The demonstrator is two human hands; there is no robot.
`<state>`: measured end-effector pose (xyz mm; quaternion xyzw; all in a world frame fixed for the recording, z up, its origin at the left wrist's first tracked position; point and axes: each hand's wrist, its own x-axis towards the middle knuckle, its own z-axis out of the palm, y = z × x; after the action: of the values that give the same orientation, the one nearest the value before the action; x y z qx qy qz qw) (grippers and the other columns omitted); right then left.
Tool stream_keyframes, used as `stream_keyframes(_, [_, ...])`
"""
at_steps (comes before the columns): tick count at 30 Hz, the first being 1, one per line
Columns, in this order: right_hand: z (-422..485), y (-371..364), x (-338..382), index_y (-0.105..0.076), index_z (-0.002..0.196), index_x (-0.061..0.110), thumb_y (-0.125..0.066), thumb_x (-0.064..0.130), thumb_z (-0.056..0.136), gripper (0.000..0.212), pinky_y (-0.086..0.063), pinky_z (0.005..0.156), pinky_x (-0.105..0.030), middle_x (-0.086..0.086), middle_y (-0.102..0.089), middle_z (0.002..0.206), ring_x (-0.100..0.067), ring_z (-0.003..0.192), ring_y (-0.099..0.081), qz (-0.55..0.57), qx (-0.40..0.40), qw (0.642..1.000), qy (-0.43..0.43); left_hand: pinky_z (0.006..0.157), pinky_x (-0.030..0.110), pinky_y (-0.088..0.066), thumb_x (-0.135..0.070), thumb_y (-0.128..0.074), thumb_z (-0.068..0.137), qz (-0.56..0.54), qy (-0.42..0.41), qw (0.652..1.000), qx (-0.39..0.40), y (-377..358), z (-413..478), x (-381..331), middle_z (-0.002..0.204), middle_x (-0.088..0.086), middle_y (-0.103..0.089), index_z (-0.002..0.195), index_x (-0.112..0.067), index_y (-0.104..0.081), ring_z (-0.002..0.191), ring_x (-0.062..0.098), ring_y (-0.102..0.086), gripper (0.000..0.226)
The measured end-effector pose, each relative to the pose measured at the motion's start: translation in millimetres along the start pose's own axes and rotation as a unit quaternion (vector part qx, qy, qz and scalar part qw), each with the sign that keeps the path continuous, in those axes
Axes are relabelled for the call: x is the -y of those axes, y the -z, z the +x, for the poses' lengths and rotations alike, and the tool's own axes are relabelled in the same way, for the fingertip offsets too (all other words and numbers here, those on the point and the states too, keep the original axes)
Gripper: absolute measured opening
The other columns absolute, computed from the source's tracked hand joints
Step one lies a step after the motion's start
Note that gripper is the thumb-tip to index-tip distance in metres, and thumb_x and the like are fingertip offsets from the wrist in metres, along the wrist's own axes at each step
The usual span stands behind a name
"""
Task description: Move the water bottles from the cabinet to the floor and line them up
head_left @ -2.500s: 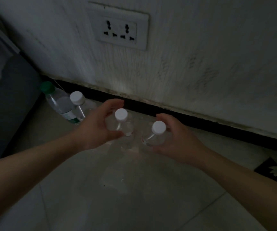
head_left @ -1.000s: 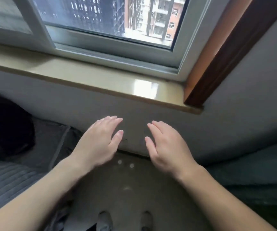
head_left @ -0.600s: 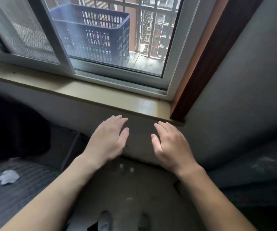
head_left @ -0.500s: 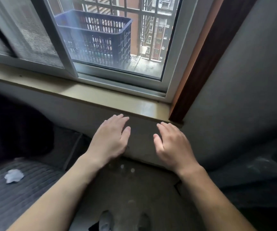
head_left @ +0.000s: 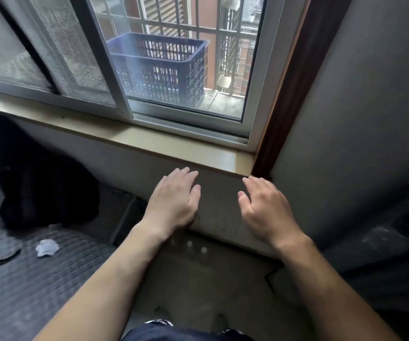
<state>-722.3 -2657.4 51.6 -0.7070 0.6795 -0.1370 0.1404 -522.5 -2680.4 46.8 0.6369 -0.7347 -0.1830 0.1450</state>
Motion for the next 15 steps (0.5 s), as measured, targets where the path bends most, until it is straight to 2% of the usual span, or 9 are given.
stream_keyframes(4, [-12.5,5.5,5.5,-0.048,0.138,0.012,-0.04,0.034,0.097,0.047,-0.026,0.115,-0.037,-0.005,-0.049,0.143,-0.024,0.136,-0.038,-0.005,-0.01,1.0,-0.002,0.119,0.038,-0.017,-0.031,-0.042,0.099,-0.006,-0.012,1.0,0.0,0.3,-7.8,-2.2,0.155,0.002,-0.035,0.146,-0.019,-0.04,0.146,0.02,-0.023,0.048])
stream_keyframes(10, [-37.9,9.1,19.4,-0.045,0.141,0.011,-0.041,0.033,0.098,0.048,-0.025,0.115,-0.036,-0.006,-0.046,0.146,-0.025,0.137,-0.036,-0.03,-0.033,0.999,-0.028,0.119,0.038,-0.017,-0.032,-0.043,0.099,-0.019,-0.05,0.999,-0.004,7.4,-21.7,3.8,0.156,0.001,-0.033,0.146,-0.02,-0.04,0.146,0.017,-0.022,0.049])
stream_keyframes(15, [-64.7,2.4,46.2,-0.053,0.13,0.007,-0.041,0.032,0.095,0.045,-0.031,0.109,-0.038,-0.01,-0.055,0.135,-0.03,0.127,-0.044,-0.045,-0.065,0.995,-0.063,0.119,0.038,-0.016,-0.033,-0.041,0.1,-0.015,-0.098,0.995,0.017,13.5,-37.9,21.7,0.156,0.0,-0.033,0.147,-0.021,-0.04,0.146,0.016,-0.022,0.049])
